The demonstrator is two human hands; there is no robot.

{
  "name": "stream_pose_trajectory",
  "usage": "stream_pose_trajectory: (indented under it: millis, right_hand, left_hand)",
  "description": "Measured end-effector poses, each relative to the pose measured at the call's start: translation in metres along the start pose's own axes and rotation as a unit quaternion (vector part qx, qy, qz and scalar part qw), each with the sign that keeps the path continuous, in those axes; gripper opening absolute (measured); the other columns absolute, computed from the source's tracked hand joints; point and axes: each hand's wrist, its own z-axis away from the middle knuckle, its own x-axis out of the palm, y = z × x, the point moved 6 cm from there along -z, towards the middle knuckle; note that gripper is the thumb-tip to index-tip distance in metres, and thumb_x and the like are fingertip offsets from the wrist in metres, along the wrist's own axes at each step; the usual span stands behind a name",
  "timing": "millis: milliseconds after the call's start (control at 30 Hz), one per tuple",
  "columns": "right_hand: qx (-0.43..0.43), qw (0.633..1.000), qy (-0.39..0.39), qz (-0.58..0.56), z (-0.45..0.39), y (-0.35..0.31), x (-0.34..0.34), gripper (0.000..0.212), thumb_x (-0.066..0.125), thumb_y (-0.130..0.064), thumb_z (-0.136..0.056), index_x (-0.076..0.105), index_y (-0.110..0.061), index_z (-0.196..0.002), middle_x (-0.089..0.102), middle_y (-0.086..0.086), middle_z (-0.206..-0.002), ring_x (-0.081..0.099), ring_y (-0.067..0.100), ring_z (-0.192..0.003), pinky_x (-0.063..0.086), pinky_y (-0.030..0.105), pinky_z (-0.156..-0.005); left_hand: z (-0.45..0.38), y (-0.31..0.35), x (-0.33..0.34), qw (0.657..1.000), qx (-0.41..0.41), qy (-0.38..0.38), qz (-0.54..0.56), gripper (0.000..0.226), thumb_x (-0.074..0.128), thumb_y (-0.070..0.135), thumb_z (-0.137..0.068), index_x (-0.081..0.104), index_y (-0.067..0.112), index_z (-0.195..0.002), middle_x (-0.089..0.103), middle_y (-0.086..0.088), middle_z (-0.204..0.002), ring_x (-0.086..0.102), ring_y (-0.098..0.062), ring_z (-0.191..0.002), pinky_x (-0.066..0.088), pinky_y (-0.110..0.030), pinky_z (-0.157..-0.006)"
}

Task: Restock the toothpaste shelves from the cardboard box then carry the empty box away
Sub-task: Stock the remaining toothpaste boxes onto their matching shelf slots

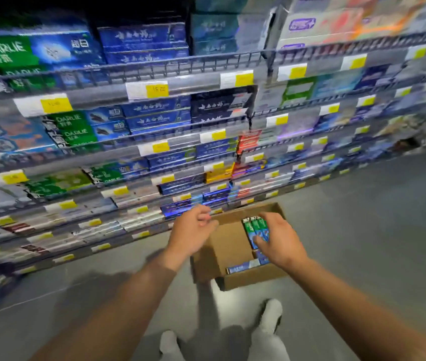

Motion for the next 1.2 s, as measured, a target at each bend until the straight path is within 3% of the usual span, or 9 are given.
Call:
stream_pose_trajectory:
  millis: [167, 300, 467, 633, 867, 1000, 1100, 1200]
  right_hand:
    - [0.005, 1.0, -0.013, -0.023, -0.033, 0.09, -0.014, 0.053, 0.067, -0.029, -0.081, 0.052, -0.012, -0.13, 0.057, 0.012, -0.125, 0.055, 0.03, -0.116, 0.046, 0.038, -0.098]
    - [-0.001, 0.998, -0.047, -0.036, -0.079, 0.166, -0.018, 0.058, 0.067, -0.029, -0.082, 0.049, -0.011, -0.134, 0.055, 0.013, -0.129, 0.053, 0.03, -0.118, 0.044, 0.038, -0.102]
    - [-0.013, 0.993, -0.112, -0.034, -0.125, 0.244, -0.007, 0.054, 0.068, -0.026, -0.081, 0.052, -0.008, -0.13, 0.056, 0.016, -0.125, 0.055, 0.034, -0.115, 0.046, 0.041, -0.098]
    - [0.007, 0.991, -0.129, -0.044, -0.159, 0.296, 0.018, 0.055, 0.066, -0.026, -0.083, 0.051, -0.013, -0.135, 0.056, 0.012, -0.128, 0.058, 0.03, -0.111, 0.049, 0.036, -0.092]
    - [0.037, 0.984, -0.172, -0.035, -0.217, 0.348, 0.107, 0.058, 0.062, -0.033, -0.089, 0.044, -0.015, -0.14, 0.052, 0.008, -0.135, 0.05, 0.025, -0.124, 0.044, 0.035, -0.101]
    - [0.028, 0.981, -0.192, -0.032, -0.258, 0.379, 0.177, 0.061, 0.053, -0.037, -0.088, 0.039, -0.015, -0.144, 0.046, 0.009, -0.14, 0.045, 0.025, -0.127, 0.038, 0.037, -0.103]
    - [0.048, 0.983, -0.179, -0.02, -0.289, 0.412, 0.243, 0.06, 0.059, -0.03, -0.089, 0.039, -0.016, -0.144, 0.046, 0.006, -0.141, 0.042, 0.024, -0.129, 0.035, 0.036, -0.107]
    - [0.014, 0.991, -0.132, -0.005, -0.314, 0.437, 0.309, 0.051, 0.065, -0.023, -0.081, 0.056, -0.006, -0.129, 0.06, 0.015, -0.121, 0.055, 0.034, -0.111, 0.05, 0.042, -0.094]
  left_hand:
    - [-0.041, 0.02, 0.093, 0.999, -0.023, -0.02, -0.009, 0.025, 0.069, 0.011, -0.087, 0.059, 0.019, -0.109, 0.061, 0.002, -0.086, 0.06, -0.016, -0.085, 0.042, -0.008, -0.068]
    - [-0.085, 0.028, 0.168, 0.996, -0.058, 0.004, -0.06, 0.034, 0.072, 0.034, -0.081, 0.063, 0.026, -0.113, 0.069, 0.009, -0.098, 0.066, -0.011, -0.088, 0.054, -0.029, -0.081]
    - [-0.129, 0.031, 0.251, 0.994, -0.096, 0.019, -0.042, 0.037, 0.076, 0.024, -0.081, 0.066, 0.017, -0.115, 0.07, 0.002, -0.097, 0.067, -0.016, -0.094, 0.052, -0.038, -0.094]
    - [-0.164, 0.013, 0.299, 0.989, -0.13, 0.004, -0.076, 0.04, 0.07, 0.031, -0.086, 0.061, 0.02, -0.124, 0.067, 0.006, -0.114, 0.06, -0.007, -0.1, 0.045, -0.023, -0.09]
    - [-0.231, -0.059, 0.345, 0.981, -0.18, -0.005, -0.077, 0.039, 0.067, 0.032, -0.09, 0.059, 0.019, -0.126, 0.065, 0.007, -0.117, 0.056, -0.002, -0.096, 0.038, -0.012, -0.077]
    - [-0.274, -0.127, 0.378, 0.973, -0.213, -0.045, -0.077, 0.039, 0.066, 0.035, -0.09, 0.058, 0.023, -0.127, 0.065, 0.009, -0.116, 0.055, 0.0, -0.093, 0.04, -0.015, -0.083]
    - [-0.309, -0.192, 0.404, 0.97, -0.227, -0.051, -0.069, 0.037, 0.066, 0.035, -0.089, 0.058, 0.026, -0.124, 0.064, 0.012, -0.112, 0.056, -0.001, -0.096, 0.044, -0.022, -0.089]
    - [-0.348, -0.263, 0.43, 0.965, -0.248, -0.055, -0.068, 0.037, 0.069, 0.033, -0.087, 0.059, 0.025, -0.122, 0.067, 0.008, -0.112, 0.06, -0.004, -0.094, 0.048, -0.024, -0.088]
